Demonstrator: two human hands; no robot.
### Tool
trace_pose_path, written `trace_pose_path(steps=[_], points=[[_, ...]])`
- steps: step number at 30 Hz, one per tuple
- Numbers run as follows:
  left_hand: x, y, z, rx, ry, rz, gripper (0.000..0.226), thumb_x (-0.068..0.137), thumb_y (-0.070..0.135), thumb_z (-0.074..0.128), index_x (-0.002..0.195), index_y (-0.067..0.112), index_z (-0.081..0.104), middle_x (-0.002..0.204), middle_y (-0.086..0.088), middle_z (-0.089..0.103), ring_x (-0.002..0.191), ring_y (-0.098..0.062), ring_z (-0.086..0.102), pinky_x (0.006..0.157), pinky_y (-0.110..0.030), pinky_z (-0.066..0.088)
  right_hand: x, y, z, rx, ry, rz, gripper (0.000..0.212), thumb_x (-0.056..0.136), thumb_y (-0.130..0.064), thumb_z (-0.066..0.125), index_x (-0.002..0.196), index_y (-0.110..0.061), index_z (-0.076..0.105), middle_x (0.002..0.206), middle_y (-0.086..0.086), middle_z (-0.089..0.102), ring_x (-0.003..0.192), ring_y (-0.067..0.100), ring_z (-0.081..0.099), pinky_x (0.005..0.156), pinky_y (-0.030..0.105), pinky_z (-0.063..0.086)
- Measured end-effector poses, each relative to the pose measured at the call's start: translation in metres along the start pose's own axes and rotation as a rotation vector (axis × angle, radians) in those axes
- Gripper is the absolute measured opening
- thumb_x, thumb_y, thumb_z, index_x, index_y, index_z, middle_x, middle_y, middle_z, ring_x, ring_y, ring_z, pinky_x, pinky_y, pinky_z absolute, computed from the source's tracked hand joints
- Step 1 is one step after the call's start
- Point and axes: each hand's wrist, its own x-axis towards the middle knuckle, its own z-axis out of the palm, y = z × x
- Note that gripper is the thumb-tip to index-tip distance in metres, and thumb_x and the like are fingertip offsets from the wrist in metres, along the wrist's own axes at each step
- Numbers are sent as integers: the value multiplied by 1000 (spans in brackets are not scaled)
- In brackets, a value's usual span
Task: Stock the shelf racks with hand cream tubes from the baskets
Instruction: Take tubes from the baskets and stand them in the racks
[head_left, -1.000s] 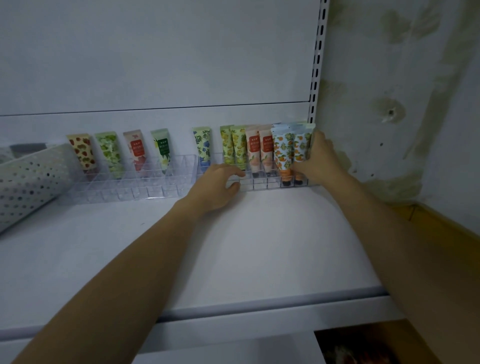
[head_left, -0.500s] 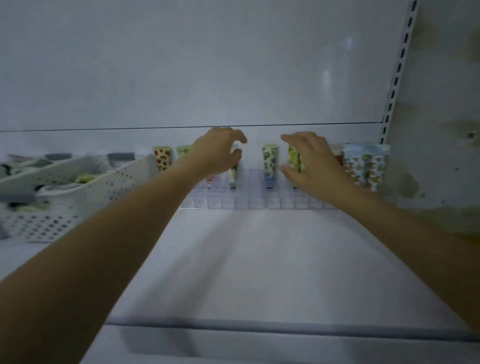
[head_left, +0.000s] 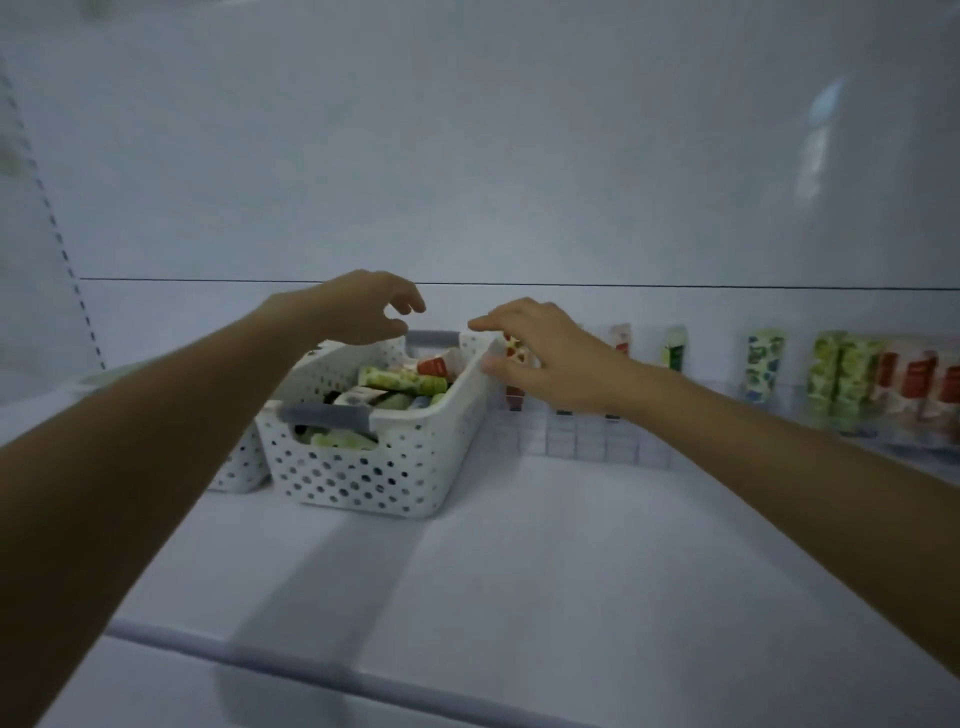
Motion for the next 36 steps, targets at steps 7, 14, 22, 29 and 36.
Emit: trace_pose_path(steps=[7,14,22,29,36], points=[[25,-50,18,8,-149,59,33,90,19,58,123,19,54,126,0,57,99,-12,53,87,-24,39,45,-11,23,55,-177,92,43,95,-42,43,134,-24,47,134,-2,47,122,14,43,94,24,34],[49,-67,50,106,-314,59,43,85,40,62,122,19,57,124,0,58,110,-19,54,99,-36,42,60,-2,30,201,-208,217,20,87,-46,52,103,-38,61,100,-22,56,92,-2,51,77,16,39],[52,-64,49,-88,-30,113,30,82,23,67,109,13,60,108,-3,54,92,-19,48,78,-30,41,94,-8,28,12,-387,248,25,85,-35,63,108,-26,65,108,-12,62,104,7,56,85,21,39],[50,-62,26,-473,154,-18,7,83,9,62,87,4,60,69,-6,51,58,-15,43,55,-24,37,113,-39,40,123,-490,113,39,84,-24,66,122,-26,58,117,-10,61,101,3,57,91,20,45],[51,-71,21,-1104,301,-304,16,87,4,56,75,12,50,92,-11,62,84,-21,62,82,-36,53,121,-46,62,58,-529,-1,34,90,-20,58,123,-26,58,122,-11,56,92,-4,50,87,14,40]])
